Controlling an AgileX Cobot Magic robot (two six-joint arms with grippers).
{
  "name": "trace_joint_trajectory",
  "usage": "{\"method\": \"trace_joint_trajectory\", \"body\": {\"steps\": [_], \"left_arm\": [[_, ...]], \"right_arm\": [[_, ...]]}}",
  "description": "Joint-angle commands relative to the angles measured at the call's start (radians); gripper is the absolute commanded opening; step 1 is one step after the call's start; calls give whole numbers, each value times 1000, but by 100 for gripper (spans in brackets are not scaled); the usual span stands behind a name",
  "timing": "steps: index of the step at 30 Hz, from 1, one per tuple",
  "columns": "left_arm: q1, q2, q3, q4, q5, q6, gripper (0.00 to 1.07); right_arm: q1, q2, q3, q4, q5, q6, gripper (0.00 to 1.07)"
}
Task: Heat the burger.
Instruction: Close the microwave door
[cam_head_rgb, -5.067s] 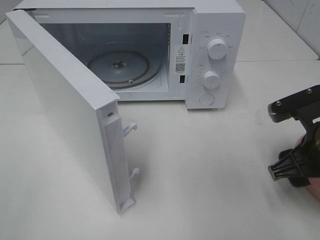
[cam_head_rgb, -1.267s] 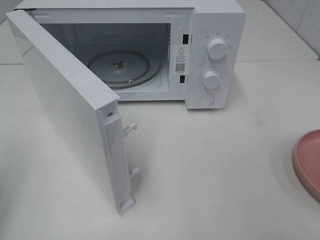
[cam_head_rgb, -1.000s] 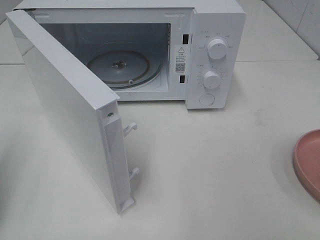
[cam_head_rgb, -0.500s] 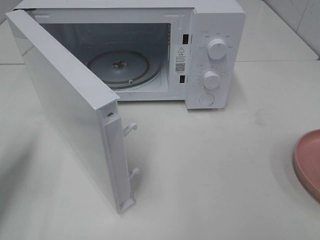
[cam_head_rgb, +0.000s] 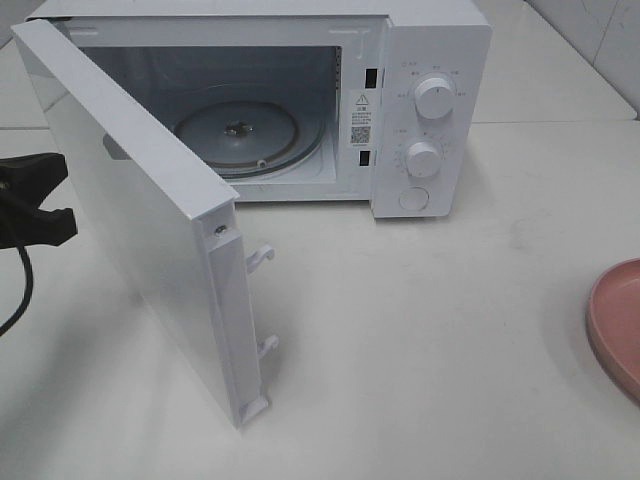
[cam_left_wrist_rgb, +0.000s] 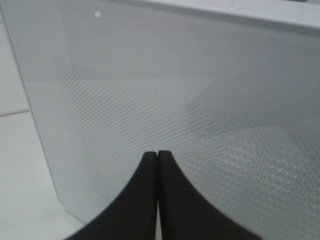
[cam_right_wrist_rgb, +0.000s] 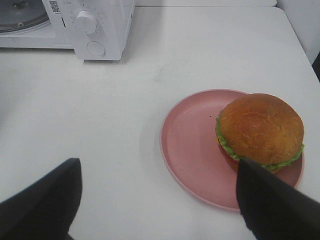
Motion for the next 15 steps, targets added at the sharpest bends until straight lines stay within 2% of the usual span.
{"method": "trace_joint_trajectory", "body": {"steps": [1,5,15], "left_arm": [[-72,32,-29,-85,-3,16,0],[-170,80,-78,-128,-1,16,0],[-298,155,-175,-263,11,33,0]], "right_arm": [[-4,-28,2,-3,-11,-10,76],[-4,-28,2,-3,-11,-10,76],[-4,-28,2,-3,-11,-11,76]]}}
